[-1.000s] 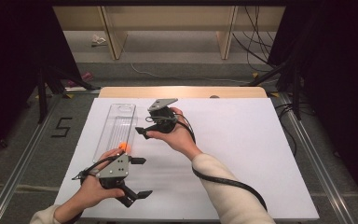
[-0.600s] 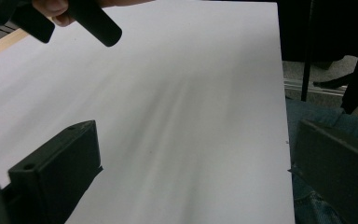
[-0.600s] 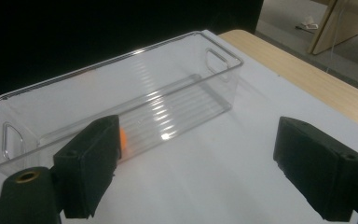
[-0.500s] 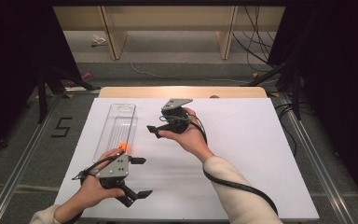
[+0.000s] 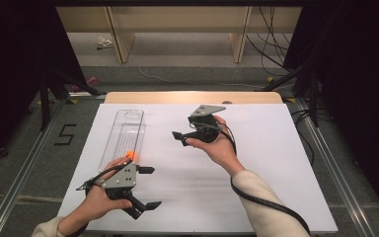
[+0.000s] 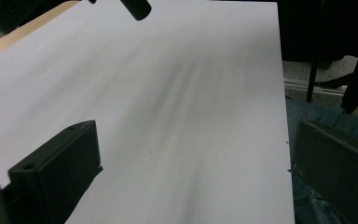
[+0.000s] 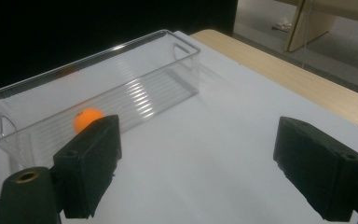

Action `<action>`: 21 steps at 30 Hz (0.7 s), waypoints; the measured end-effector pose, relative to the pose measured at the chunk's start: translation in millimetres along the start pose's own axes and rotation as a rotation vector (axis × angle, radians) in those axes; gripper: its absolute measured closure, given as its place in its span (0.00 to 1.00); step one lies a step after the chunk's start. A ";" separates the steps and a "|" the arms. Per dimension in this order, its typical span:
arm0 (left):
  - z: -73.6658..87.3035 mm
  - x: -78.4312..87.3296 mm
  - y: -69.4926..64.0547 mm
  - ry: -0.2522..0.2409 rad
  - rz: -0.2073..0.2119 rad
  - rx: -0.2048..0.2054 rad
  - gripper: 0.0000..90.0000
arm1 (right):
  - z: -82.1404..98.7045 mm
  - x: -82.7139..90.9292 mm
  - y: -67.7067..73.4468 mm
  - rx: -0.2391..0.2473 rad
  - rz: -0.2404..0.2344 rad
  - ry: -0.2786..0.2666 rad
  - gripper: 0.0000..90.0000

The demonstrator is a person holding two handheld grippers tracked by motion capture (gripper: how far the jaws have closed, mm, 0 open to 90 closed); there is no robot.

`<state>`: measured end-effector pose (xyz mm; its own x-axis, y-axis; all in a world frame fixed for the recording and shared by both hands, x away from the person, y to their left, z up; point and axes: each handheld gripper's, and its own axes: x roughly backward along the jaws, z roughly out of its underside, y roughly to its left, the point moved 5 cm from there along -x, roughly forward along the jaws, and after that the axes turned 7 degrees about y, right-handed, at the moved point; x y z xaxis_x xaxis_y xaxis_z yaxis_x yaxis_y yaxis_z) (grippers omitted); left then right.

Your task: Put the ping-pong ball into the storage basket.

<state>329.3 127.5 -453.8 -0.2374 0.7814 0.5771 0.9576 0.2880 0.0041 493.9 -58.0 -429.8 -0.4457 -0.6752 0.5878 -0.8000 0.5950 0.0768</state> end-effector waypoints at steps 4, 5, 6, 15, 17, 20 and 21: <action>0.0 -0.3 0.0 0.002 0.000 -0.002 0.01 | 7.2 12.7 -9.4 -0.027 0.017 -0.014 0.18; 0.0 -0.4 -0.1 0.002 0.000 -0.002 0.01 | 9.1 15.2 -11.2 -0.032 0.020 -0.013 0.18; 0.0 -0.3 -0.1 0.002 0.000 -0.001 0.01 | 11.0 17.6 -12.9 -0.036 0.024 -0.011 0.18; 0.2 -0.1 0.2 0.002 -0.004 0.001 0.01 | 24.8 35.6 -22.4 -0.064 0.053 -0.018 0.18; 0.2 0.0 0.4 0.002 -0.003 -0.001 0.01 | 27.9 39.2 -24.1 -0.070 0.059 -0.022 0.18; 0.2 0.0 0.3 0.003 -0.004 0.000 0.01 | 31.6 44.8 -26.0 -0.080 0.065 -0.030 0.18; 0.2 -0.1 0.2 0.002 -0.004 0.000 0.01 | 33.4 47.2 -26.8 -0.082 0.069 -0.031 0.18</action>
<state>329.5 127.6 -454.1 -0.2409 0.7789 0.5790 0.9566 0.2912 0.0063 480.9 -120.4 -431.0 -0.5116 -0.6440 0.5689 -0.7321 0.6733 0.1038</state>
